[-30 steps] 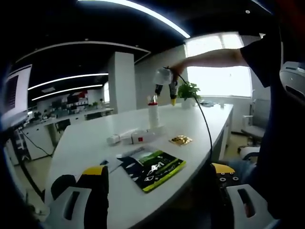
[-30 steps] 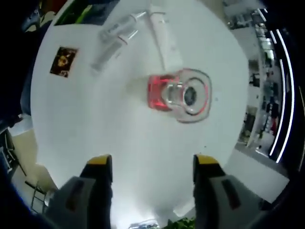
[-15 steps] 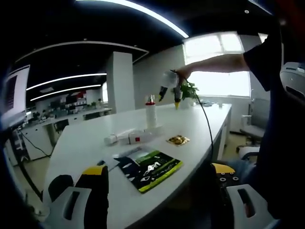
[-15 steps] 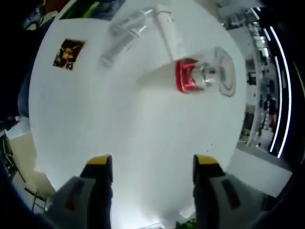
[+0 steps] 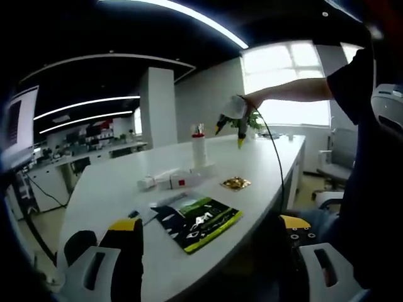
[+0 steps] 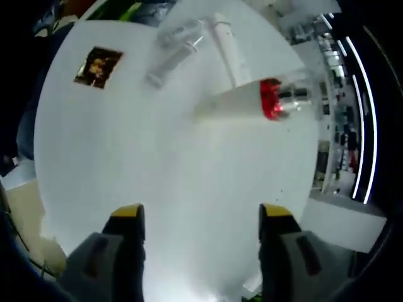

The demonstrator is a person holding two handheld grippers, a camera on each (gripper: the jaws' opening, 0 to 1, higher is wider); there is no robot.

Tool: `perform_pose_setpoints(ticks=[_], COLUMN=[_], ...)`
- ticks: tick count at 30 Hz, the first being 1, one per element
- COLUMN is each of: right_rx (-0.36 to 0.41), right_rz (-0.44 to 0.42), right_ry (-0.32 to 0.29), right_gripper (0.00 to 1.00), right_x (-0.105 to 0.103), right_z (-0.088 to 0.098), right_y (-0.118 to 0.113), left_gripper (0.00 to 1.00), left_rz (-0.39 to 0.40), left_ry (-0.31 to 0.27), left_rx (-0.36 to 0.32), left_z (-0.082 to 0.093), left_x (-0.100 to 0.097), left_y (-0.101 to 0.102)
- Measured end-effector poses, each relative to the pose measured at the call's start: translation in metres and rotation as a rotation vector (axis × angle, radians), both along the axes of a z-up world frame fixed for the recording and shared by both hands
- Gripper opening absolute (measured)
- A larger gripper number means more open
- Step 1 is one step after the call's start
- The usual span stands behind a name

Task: Arrange the skincare products in the storage area until every visible bottle or jar stands upright without overlapping.

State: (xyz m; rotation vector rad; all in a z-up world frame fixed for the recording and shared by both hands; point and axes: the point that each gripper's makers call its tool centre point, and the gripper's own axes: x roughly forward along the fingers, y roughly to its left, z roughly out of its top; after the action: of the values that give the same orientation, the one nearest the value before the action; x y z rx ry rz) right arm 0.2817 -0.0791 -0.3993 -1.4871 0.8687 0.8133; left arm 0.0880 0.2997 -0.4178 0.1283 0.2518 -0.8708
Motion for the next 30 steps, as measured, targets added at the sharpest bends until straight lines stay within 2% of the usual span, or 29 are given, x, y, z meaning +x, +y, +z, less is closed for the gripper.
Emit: perform_pose_setpoints(ticks=[3,7,11,17,24,30], right_rx=[0.045,0.174,0.263,0.32,0.378,0.409], right_rz=[-0.004,-0.042,-0.049,-0.061,-0.106,-0.116], right_ry=[-0.026,-0.073,-0.13,-0.125,-0.127,-0.131], right_gripper=[0.72,0.73,0.77,0.76,0.76,0.76], right_x=[-0.005,-0.011,-0.02,-0.037,-0.041,-0.044], right_z=[-0.001,0.002,0.004,-0.012,-0.03,-0.033], right_y=[0.001,0.005,0.008,0.009,0.006,0.01], left_gripper=[0.89,0.91,0.92,0.92,0.92,0.92], left_rz=[-0.002,-0.003,0.002,-0.008,-0.022,-0.021], left_ry=[0.003,0.008,0.002,0.004,0.002,0.02], left_rx=[0.001,0.008,0.004,0.006,0.006,0.018], left_z=[-0.002,-0.004,-0.003,-0.003,-0.003,-0.01], left_x=[-0.001,-0.003,-0.001,0.001,0.001,0.001], left_y=[-0.002,-0.002,-0.002,-0.01,-0.018,-0.019])
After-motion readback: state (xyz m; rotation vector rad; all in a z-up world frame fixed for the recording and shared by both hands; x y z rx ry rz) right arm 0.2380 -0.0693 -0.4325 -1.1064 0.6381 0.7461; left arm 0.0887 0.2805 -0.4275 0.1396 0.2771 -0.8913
